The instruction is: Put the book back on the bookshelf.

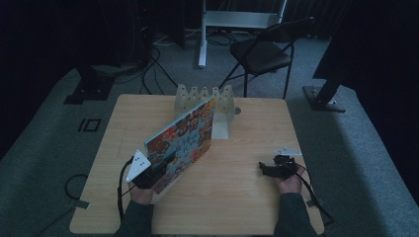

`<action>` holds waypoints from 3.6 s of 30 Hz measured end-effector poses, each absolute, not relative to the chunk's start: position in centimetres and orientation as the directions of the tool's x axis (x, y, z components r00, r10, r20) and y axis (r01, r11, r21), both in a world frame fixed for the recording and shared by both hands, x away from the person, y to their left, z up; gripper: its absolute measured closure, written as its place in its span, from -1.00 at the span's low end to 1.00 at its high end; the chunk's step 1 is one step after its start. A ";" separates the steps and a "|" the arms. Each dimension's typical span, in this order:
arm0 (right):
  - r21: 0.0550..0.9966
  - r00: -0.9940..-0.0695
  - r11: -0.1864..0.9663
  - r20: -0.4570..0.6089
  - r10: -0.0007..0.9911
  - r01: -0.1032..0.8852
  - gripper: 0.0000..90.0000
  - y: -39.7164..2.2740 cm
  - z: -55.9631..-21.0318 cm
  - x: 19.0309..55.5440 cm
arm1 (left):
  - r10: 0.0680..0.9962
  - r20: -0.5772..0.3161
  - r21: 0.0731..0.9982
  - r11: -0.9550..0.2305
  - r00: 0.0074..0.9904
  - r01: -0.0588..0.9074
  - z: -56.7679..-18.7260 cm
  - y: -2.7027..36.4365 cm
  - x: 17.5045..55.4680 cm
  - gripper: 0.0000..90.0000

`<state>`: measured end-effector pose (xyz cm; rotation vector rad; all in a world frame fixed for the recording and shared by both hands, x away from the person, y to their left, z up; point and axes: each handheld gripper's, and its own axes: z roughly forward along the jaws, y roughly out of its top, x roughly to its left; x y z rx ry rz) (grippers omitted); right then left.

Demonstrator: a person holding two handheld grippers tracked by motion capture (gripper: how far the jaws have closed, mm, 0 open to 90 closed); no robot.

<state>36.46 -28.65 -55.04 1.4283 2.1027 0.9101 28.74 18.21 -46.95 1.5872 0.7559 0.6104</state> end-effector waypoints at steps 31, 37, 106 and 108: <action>0.726 -0.371 0.251 0.007 0.929 0.640 -0.71 -28.6 -55.0 36.5 | 0.799 -0.031 0.989 -0.061 0.601 0.133 -46.5 18.3 29.1 0.80; 0.726 -0.371 0.251 0.007 0.929 0.640 -0.71 -28.6 -55.0 36.5 | 0.810 -0.042 0.990 -0.046 0.585 0.135 -46.4 18.4 29.2 0.80; 0.726 -0.371 0.251 0.007 0.929 0.641 -0.71 -28.6 -55.0 36.5 | 0.892 -0.029 0.990 -0.035 0.452 0.134 -45.9 18.0 31.2 0.80; 0.726 -0.371 0.251 0.007 0.928 0.640 -0.71 -28.6 -55.0 36.5 | 0.893 -0.031 0.990 -0.033 0.448 0.134 -45.9 18.0 31.3 0.80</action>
